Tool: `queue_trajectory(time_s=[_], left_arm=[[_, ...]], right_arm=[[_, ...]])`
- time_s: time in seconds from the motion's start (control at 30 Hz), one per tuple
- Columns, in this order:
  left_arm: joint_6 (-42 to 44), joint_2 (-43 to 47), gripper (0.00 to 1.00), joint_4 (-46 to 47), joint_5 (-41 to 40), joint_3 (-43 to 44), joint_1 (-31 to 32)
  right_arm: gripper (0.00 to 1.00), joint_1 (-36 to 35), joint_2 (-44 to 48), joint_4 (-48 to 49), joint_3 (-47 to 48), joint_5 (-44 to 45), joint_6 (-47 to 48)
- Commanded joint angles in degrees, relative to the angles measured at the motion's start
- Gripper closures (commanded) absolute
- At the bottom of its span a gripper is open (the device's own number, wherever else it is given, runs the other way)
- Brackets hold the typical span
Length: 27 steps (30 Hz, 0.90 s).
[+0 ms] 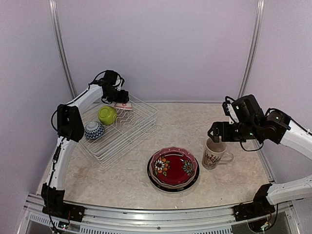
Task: Unload the mixed dishes from the dish rack
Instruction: Grab the bowl from the dish rack.
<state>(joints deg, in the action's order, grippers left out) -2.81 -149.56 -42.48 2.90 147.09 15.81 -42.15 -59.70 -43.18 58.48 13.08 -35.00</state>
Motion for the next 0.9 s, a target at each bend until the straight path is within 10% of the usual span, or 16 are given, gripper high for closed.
queue_trajectory(time_s=[0.0, 0.87], left_arm=[[0.19, -3.14, 0.25, 1.70, -1.85, 0.83, -0.26], [-3.60, 4.74, 0.75, 1.49, 1.18, -2.65, -0.28]], right_arm=[[0.07, 0.23, -2.50, 0.91, 1.80, -1.68, -0.02], [0.07, 0.30, -3.09, 4.41, 0.50, -4.06, -0.02]])
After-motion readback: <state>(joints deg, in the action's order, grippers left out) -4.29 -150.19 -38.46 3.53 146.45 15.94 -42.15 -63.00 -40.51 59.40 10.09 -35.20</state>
